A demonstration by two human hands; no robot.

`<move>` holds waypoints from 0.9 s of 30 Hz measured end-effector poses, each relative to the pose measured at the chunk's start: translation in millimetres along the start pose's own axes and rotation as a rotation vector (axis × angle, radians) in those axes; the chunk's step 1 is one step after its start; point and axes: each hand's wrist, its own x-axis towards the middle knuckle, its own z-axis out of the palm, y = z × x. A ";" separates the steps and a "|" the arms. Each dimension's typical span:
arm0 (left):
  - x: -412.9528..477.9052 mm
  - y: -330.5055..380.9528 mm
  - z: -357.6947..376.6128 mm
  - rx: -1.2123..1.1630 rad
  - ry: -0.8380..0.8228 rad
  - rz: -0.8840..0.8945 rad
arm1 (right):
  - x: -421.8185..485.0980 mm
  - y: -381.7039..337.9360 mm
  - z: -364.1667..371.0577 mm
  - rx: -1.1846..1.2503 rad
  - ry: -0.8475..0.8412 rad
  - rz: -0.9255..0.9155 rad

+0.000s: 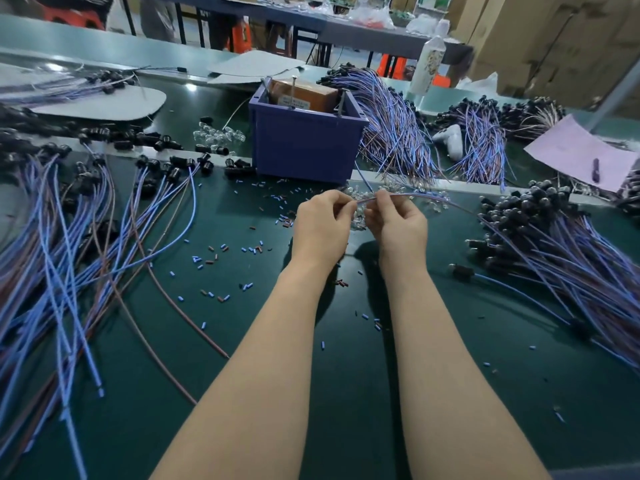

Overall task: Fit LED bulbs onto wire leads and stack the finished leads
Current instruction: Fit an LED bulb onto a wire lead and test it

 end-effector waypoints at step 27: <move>4.7 -7.8 -15.0 0.034 0.166 -0.164 | 9.7 -8.8 -18.6 0.232 0.288 -0.037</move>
